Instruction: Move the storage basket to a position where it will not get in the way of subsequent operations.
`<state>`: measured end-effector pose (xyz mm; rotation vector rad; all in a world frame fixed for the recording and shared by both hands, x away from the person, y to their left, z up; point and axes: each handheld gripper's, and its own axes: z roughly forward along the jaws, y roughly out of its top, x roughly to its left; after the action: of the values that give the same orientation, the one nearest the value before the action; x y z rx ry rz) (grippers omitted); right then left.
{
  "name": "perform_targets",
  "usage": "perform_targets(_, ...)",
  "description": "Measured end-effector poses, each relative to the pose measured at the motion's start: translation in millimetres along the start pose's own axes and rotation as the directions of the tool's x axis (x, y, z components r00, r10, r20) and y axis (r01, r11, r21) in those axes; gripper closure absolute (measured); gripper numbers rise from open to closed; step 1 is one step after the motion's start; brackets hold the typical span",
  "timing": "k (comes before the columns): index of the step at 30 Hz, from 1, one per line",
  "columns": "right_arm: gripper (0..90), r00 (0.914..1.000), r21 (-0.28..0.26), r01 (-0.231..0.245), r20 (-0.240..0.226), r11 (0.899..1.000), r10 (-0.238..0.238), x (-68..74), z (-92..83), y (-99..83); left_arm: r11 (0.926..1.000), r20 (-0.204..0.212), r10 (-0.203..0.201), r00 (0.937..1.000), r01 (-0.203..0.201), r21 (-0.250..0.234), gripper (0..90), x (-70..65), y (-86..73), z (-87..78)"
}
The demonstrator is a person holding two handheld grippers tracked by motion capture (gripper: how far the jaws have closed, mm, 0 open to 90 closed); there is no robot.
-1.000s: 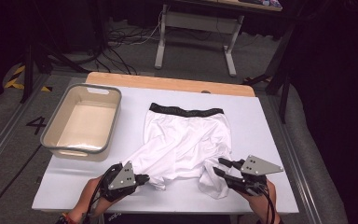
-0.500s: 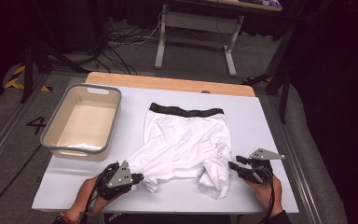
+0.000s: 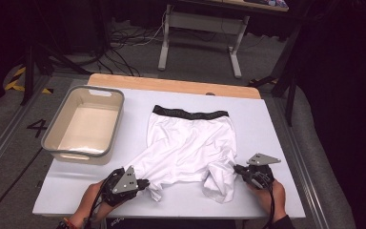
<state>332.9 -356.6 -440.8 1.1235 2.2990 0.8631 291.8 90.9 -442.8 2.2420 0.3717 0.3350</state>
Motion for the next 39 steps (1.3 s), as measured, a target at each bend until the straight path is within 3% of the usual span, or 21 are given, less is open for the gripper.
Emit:
perform_targets(4, 88.7, 0.9958, -0.076, -0.062, 0.063, 0.995, 0.066, -15.5, -16.9, -2.4, 1.0, 0.005, 0.009, 0.9999, -0.009, -0.001, 85.2, -1.0, 1.7, 0.2)
perform_targets(7, 88.7, 0.9861, -0.117, -0.084, 0.133, 0.99, 0.1, -25.0, -26.7, -5.5, 1.0, 0.003, 0.006, 1.0, -0.006, -0.006, 84.3, -0.8, 2.1, -1.3)
perform_targets(9, 88.0, 0.9851, -0.119, -0.09, 0.135, 0.989, 0.106, -29.6, -29.2, -7.0, 0.9999, -0.001, -0.004, 1.0, 0.004, -0.013, 82.8, -0.4, 2.3, -2.1)
perform_targets(12, 69.8, 0.9757, -0.118, -0.075, 0.196, 0.99, 0.098, -28.8, -29.7, -6.5, 0.9997, -0.007, -0.01, 0.9999, 0.009, -0.021, 80.6, 0.2, 3.4, -2.9)
perform_targets(14, 64.8, 0.9774, -0.142, -0.056, 0.194, 0.988, 0.083, -25.3, -32.6, -4.2, 0.9996, -0.014, -0.011, 0.9998, 0.011, -0.025, 76.9, -0.1, 5.1, -3.5)
perform_targets(16, 61.9, 0.9823, -0.18, -0.046, 0.171, 0.983, 0.077, -18.6, -38.3, -0.2, 0.999, -0.014, -0.02, 0.9997, 0.02, -0.039, 71.6, -0.2, 8.5, -3.4)
perform_targets(18, 60.0, 0.9932, -0.233, -0.026, 0.105, 0.972, 0.051, -6.6, -45.6, 5.7, 0.9983, -0.012, -0.018, 0.9998, 0.017, -0.055, 66.7, 0.2, 14.9, -2.8)
perform_targets(21, 58.7, 1.0, -0.259, 0.006, 0.003, 0.966, -0.006, 13.6, -49.3, 13.9, 0.9958, 0.007, -0.009, 0.9999, 0.01, -0.092, 62.5, 2.3, 33.6, 2.0)
perform_targets(24, 54.9, 0.9921, -0.245, 0.053, -0.097, 0.968, -0.079, 36.8, -43.7, 20.0, 0.9959, 0.027, 0.047, 0.9985, -0.045, -0.079, 59.6, 2.0, 53.1, 18.7)
perform_targets(26, 52.1, 0.9795, -0.202, 0.1, -0.152, 0.974, -0.132, 48.5, -36.2, 22.6, 0.9972, 0.068, 0.061, 0.9958, -0.058, -0.047, 57.5, 6.1, 64.0, 35.9)
perform_targets(28, 49.9, 0.9733, -0.161, 0.133, -0.165, 0.978, -0.16, 56.3, -27.4, 22.6, 0.997, 0.09, 0.078, 0.9928, -0.078, -0.006, 53.7, 10.9, 74.7, 57.0)
perform_targets(31, 54.3, 0.9758, -0.078, 0.193, -0.089, 0.978, -0.2, 61.2, -14.0, 22.0, 0.995, 0.136, 0.082, 0.9874, -0.089, 0.046, 51.1, 17.0, 85.5, 79.6)
perform_targets(33, 69.3, 0.9708, -0.031, 0.23, -0.061, 0.973, -0.232, 62.0, -6.5, 20.2, 0.9885, 0.147, 0.092, 0.9848, -0.108, 0.105, 49.7, 18.2, 91.1, 96.7)
perform_targets(34, 76.7, 0.9719, -0.026, 0.221, -0.076, 0.975, -0.223, 60.2, -3.0, 18.9, 0.9877, 0.187, 0.082, 0.979, -0.105, 0.116, 47.4, 19.8, 91.6, 104.2)
perform_targets(36, 84.7, 0.9712, -0.031, 0.22, -0.087, 0.975, -0.222, 58.7, -1.2, 18.7, 0.9802, 0.182, 0.086, 0.9796, -0.116, 0.16, 46.9, 19.2, 92.6, 115.8)
perform_targets(39, 88.0, 0.9757, -0.07, 0.19, -0.098, 0.979, -0.196, 57.6, -4.7, 21.4, 0.9781, 0.192, 0.077, 0.9785, -0.111, 0.176, 47.2, 18.9, 92.0, 126.1)
